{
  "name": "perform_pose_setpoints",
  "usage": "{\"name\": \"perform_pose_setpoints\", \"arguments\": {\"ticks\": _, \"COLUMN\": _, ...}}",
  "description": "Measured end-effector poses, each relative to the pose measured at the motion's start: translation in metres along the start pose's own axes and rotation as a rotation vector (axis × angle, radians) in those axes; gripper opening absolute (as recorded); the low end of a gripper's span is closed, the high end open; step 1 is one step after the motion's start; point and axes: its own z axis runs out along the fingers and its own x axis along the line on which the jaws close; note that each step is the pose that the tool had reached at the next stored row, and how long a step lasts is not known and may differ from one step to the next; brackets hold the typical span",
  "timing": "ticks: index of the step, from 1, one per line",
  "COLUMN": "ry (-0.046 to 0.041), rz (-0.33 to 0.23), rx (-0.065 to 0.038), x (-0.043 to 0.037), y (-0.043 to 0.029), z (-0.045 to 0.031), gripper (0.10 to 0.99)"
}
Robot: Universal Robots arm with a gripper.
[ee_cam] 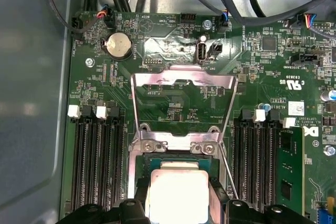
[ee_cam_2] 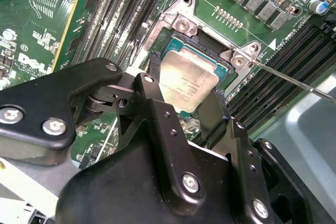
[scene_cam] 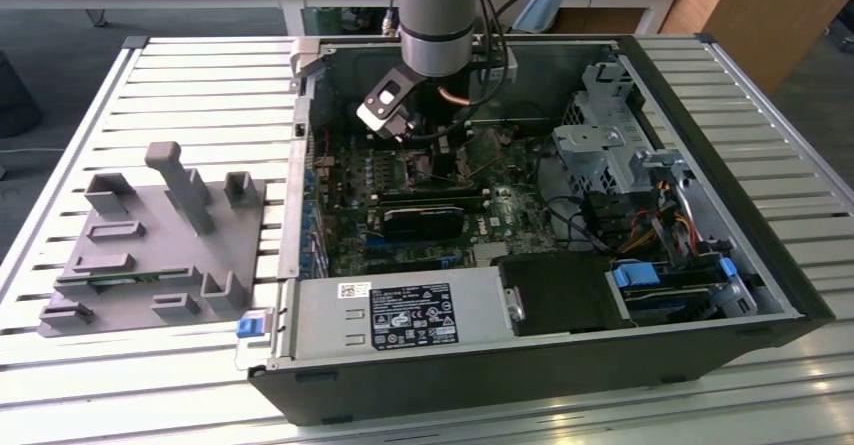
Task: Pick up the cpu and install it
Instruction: 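Place the cpu into insertion slot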
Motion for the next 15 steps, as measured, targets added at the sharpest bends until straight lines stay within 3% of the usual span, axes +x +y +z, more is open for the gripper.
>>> {"name": "perform_pose_setpoints", "arguments": {"ticks": 15, "ry": -0.0001, "rz": 0.000, "rx": 0.000, "x": 0.0003, "y": -0.0001, "z": 0.0017, "gripper": 0.545}}
